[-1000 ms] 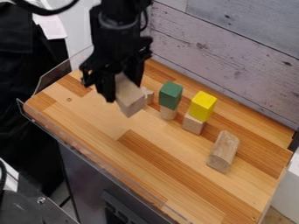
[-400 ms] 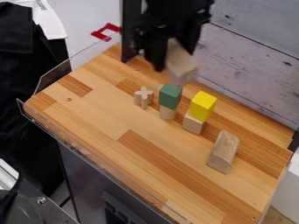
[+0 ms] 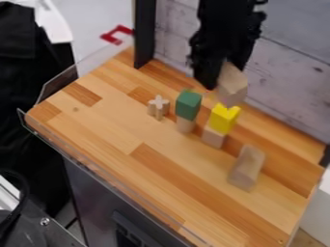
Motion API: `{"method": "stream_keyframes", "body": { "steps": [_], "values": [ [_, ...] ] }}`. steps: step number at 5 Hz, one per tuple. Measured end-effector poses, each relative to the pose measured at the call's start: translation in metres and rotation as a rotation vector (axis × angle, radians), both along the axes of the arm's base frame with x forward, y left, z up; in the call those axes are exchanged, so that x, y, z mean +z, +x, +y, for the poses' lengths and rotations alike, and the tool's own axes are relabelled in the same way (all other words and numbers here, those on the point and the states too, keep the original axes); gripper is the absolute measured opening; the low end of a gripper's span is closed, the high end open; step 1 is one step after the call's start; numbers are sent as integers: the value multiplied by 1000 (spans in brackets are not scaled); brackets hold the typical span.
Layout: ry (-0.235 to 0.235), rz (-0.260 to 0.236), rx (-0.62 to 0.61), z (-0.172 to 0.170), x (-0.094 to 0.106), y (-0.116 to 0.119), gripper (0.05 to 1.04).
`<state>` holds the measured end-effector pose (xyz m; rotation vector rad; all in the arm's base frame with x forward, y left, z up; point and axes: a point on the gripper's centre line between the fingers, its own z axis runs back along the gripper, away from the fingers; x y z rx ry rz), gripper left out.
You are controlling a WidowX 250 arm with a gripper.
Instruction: Put the arch on top of green and yellow cubes
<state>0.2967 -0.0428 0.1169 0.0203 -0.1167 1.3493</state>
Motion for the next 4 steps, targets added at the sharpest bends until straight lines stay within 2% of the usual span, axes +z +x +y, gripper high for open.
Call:
{"method": "stream_keyframes", "body": {
  "steps": [2,4],
  "values": [
    [-48,7,205,-1,-9,7,586],
    [-74,7,316,15,-15,8,586]
  ]
}}
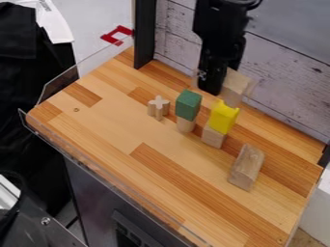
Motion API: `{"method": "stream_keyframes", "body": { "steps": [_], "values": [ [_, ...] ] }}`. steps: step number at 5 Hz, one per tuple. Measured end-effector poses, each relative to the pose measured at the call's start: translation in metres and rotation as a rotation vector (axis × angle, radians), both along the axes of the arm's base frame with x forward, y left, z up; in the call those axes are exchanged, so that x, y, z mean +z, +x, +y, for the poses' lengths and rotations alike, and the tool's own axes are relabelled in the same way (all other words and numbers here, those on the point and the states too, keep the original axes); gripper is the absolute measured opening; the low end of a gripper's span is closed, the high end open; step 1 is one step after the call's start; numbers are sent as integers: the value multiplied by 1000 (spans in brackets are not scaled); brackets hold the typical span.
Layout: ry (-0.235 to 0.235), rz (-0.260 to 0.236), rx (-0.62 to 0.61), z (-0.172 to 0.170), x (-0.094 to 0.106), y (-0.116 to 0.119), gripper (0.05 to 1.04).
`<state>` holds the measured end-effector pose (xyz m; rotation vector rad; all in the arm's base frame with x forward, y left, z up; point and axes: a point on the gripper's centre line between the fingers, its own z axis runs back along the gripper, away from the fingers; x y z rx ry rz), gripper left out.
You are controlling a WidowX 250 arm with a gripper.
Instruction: Put the arch on top of green and yellow cubes
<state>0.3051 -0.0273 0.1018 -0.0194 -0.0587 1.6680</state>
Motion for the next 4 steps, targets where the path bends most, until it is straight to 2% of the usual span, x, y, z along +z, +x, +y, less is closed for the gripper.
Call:
{"method": "stream_keyframes", "body": {
  "steps": [1,4],
  "values": [
    [5,42,-3,8,-12,0,586],
    [-11,66,17,7,-23,5,586]
  ]
}}
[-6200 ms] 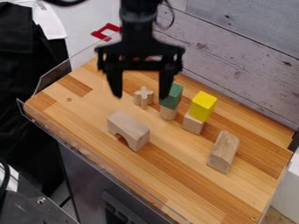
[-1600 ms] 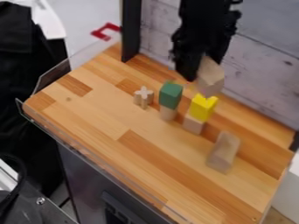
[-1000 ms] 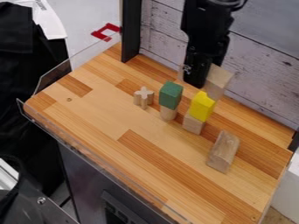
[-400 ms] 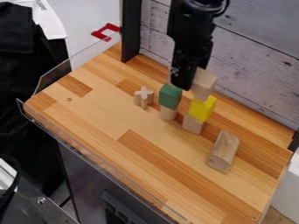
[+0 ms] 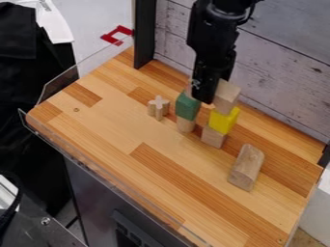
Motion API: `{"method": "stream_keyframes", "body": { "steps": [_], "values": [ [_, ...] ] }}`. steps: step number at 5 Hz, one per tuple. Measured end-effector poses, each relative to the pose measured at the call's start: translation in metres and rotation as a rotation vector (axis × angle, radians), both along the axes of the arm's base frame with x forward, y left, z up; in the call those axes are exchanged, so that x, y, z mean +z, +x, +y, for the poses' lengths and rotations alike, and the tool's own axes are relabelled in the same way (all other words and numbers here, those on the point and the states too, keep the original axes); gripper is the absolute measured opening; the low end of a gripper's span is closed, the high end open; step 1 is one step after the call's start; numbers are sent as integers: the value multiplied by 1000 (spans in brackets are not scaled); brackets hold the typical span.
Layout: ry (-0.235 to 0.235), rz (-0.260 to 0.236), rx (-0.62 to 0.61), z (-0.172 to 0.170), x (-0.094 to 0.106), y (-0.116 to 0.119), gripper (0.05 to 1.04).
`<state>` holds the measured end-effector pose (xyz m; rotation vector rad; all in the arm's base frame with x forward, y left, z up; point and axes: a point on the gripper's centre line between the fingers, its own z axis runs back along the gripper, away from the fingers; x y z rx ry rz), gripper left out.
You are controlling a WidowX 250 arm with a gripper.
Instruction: Put the arch on top of green and yellow cubes
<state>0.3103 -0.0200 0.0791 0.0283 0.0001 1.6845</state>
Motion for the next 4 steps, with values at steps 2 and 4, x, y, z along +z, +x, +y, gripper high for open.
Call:
{"method": "stream_keyframes", "body": {
  "steps": [2,4],
  "values": [
    [-11,-6,53,5,-5,3,586],
    [-9,40,66,9,-15,0,586]
  ]
}}
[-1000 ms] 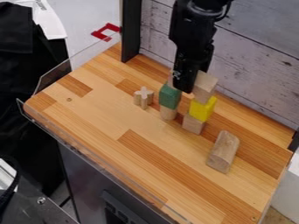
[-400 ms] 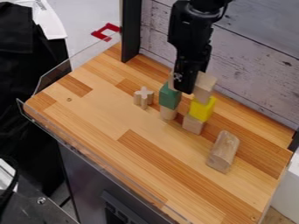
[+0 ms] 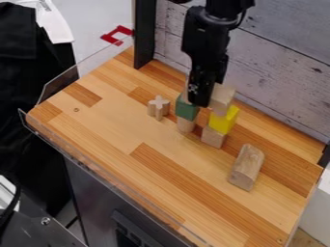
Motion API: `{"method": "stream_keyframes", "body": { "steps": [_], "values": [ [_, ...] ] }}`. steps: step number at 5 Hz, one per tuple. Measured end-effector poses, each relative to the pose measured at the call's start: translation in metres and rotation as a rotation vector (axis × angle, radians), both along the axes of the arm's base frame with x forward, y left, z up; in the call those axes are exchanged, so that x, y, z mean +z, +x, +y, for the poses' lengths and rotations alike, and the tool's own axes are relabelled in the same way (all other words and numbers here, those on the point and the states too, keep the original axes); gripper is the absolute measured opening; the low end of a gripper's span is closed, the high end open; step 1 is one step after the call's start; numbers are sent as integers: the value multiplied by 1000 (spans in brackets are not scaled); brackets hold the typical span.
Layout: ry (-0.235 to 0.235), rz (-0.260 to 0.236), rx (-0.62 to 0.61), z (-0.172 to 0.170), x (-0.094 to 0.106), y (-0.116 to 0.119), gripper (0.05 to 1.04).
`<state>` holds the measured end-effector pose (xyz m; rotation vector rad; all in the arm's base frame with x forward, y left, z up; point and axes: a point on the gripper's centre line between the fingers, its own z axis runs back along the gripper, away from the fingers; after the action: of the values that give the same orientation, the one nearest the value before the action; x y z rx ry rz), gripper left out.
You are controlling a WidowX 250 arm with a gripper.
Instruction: Put the arch on top of green and yellow cubes
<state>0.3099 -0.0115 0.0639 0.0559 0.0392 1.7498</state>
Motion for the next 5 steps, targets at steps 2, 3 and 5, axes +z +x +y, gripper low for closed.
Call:
{"method": "stream_keyframes", "body": {
  "steps": [2,3,5],
  "values": [
    [0,14,5,0,-4,2,586],
    [-4,12,23,-1,-4,3,586],
    [-14,21,60,2,-4,2,787]
  ]
}}
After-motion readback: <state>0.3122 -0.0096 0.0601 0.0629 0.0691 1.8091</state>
